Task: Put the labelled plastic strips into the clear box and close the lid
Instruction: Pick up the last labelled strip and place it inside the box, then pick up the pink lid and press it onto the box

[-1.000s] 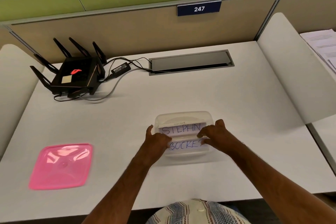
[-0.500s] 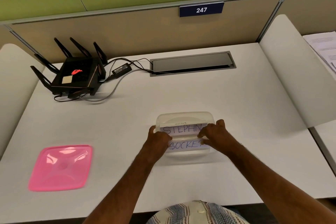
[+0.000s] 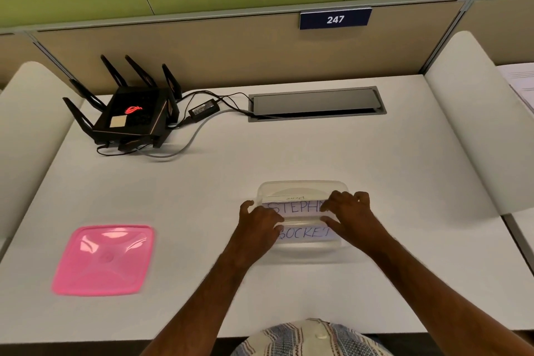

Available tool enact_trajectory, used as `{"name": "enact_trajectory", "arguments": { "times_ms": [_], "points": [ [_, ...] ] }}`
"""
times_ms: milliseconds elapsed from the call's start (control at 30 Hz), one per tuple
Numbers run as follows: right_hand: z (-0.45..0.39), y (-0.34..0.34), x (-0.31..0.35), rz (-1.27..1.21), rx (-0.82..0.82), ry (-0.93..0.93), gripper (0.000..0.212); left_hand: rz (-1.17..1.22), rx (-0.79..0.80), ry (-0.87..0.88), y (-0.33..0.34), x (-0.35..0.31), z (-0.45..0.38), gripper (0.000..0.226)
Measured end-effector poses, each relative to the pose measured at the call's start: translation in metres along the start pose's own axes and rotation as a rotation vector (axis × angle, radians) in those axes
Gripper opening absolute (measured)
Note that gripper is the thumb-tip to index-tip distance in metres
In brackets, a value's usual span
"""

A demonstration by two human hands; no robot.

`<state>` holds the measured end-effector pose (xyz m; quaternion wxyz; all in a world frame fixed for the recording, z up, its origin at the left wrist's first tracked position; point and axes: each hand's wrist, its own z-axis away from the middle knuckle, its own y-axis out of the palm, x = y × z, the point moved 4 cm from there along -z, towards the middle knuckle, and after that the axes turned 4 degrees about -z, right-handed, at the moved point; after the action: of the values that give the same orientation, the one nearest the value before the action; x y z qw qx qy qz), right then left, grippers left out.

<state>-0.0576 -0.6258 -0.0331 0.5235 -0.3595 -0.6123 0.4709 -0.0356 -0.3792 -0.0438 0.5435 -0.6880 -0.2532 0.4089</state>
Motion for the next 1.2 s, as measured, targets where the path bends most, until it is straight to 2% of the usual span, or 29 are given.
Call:
{"name": "enact_trajectory", "arguments": {
  "times_ms": [67, 133, 267, 567, 1200],
  "points": [
    [-0.001, -0.001, 0.003, -0.046, -0.062, 0.002, 0.021, 0.059, -0.113, 0.032, -0.007, -0.005, 0.001, 0.023],
    [-0.004, 0.0, 0.005, -0.111, -0.083, 0.015, 0.032, 0.132, -0.163, -0.015, -0.014, -0.003, 0.0, 0.03],
    [-0.018, 0.001, 0.015, -0.236, -0.078, 0.037, 0.046, 0.177, -0.198, -0.129, -0.019, 0.014, 0.0, 0.036],
    [-0.063, 0.006, 0.051, -0.136, 0.004, 0.013, 0.07, 0.122, -0.213, -0.361, -0.029, 0.088, 0.023, 0.043],
    [-0.136, 0.06, 0.183, -0.28, 0.164, -0.122, 0.066, 0.044, -0.145, -0.942, -0.074, 0.246, 0.159, 0.054]
  ]
}}
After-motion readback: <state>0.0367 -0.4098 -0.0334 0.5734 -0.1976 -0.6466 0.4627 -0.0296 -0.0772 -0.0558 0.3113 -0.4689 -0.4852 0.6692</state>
